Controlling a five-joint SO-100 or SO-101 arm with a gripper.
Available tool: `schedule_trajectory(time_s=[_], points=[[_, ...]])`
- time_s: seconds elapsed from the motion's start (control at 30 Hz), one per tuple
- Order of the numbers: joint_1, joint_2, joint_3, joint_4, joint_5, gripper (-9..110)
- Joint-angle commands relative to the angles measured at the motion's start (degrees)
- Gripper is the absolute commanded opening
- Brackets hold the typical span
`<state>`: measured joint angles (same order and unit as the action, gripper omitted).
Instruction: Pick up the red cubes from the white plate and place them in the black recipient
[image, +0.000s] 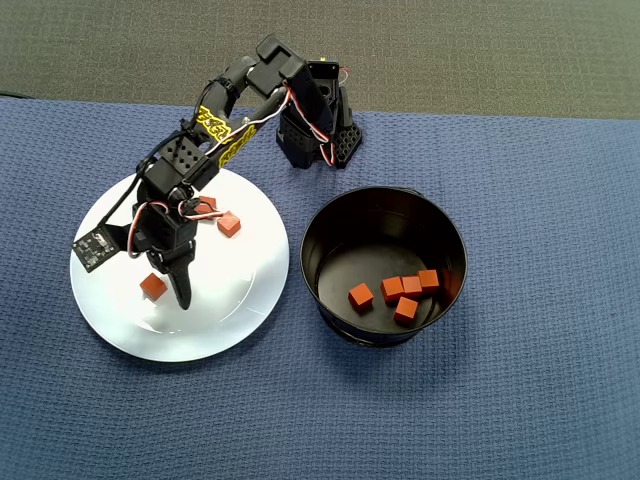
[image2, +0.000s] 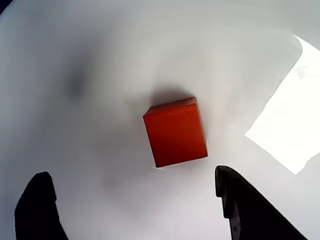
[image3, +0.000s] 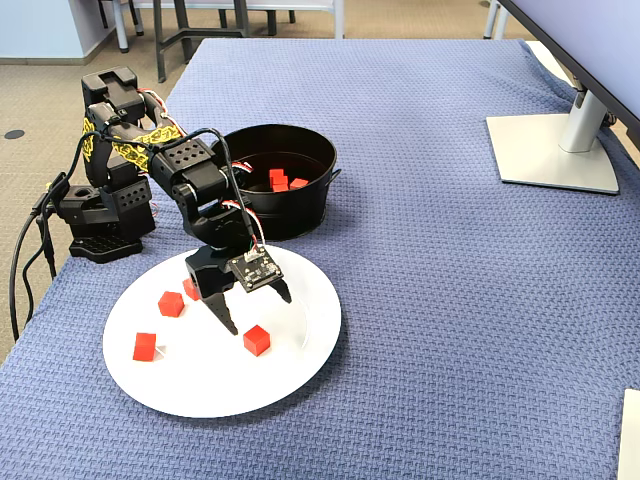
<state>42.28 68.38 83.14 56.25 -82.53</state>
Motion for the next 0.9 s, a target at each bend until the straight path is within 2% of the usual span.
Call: schedule_trajectory(time_s=[0.0, 0.17, 0.53, 0.87], points=[[-0.35, -0.09, -4.57, -0.44, -0.26, 33], [0.18, -1.67, -4.48, -1.14, -0.18, 33], [2.11, -4.04, -6.50, -1.23, -12.30, 34], [1.05, -6.42, -8.70, -3.25, -10.90, 31]])
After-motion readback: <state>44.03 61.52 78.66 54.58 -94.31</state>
